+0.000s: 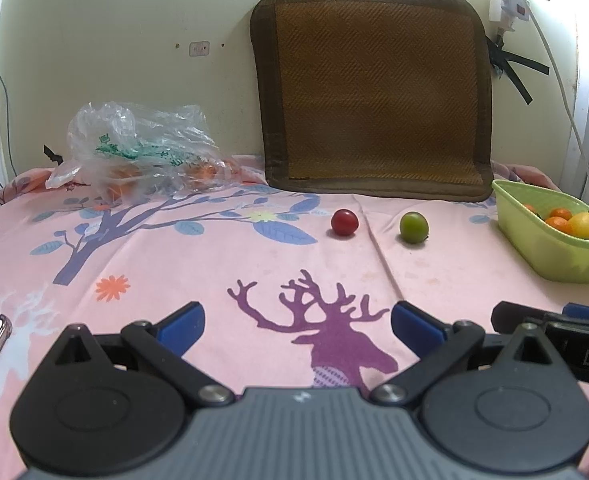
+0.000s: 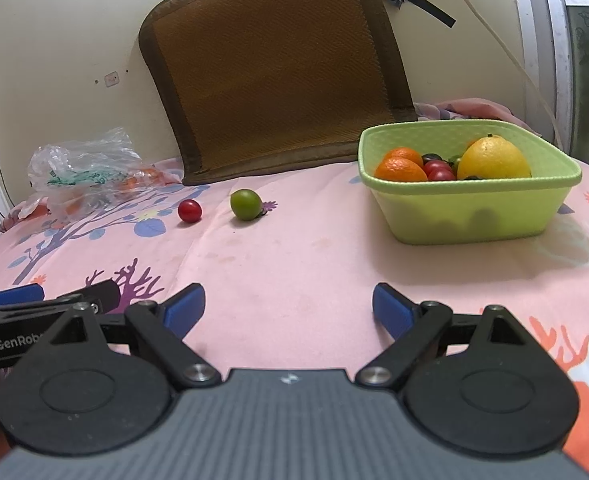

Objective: Organize fruits

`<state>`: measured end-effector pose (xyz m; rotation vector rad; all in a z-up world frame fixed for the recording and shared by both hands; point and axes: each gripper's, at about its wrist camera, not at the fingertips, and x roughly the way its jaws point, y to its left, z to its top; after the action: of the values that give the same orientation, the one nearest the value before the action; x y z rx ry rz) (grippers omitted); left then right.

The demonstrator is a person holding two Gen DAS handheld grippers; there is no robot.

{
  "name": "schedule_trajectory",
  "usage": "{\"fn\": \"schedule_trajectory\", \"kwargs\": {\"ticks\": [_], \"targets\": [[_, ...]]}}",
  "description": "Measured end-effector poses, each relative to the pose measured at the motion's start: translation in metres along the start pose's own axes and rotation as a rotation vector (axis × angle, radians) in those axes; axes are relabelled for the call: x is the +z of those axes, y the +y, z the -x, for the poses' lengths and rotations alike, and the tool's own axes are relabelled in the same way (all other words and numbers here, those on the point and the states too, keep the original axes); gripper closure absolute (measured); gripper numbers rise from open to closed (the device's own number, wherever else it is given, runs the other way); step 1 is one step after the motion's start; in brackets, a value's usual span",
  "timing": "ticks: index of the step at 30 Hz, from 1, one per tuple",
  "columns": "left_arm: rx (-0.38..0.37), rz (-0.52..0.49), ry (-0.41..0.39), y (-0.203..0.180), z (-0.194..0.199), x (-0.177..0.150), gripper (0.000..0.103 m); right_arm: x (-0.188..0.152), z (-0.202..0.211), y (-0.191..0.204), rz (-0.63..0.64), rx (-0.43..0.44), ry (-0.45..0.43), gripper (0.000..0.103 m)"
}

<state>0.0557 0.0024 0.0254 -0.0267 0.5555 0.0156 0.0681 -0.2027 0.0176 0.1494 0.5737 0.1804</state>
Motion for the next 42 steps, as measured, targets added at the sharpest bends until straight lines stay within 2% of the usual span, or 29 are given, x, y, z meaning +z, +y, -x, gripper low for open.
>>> {"fn": "schedule_trajectory", "kwargs": {"ticks": [27,42], "targets": [[0.019,-0.023,-0.03,-0.0029,0.0051,-0.0016,0.0,0.0001,0.0007,-0.0005,-0.021,-0.008,-0.002,0.01],[0.023,-0.017,-0.012,-0.004,0.0026,-0.0015,0.0,0.0011,0.0015,0.0003,-0.023,-0.01,-0.003,0.01]]}}
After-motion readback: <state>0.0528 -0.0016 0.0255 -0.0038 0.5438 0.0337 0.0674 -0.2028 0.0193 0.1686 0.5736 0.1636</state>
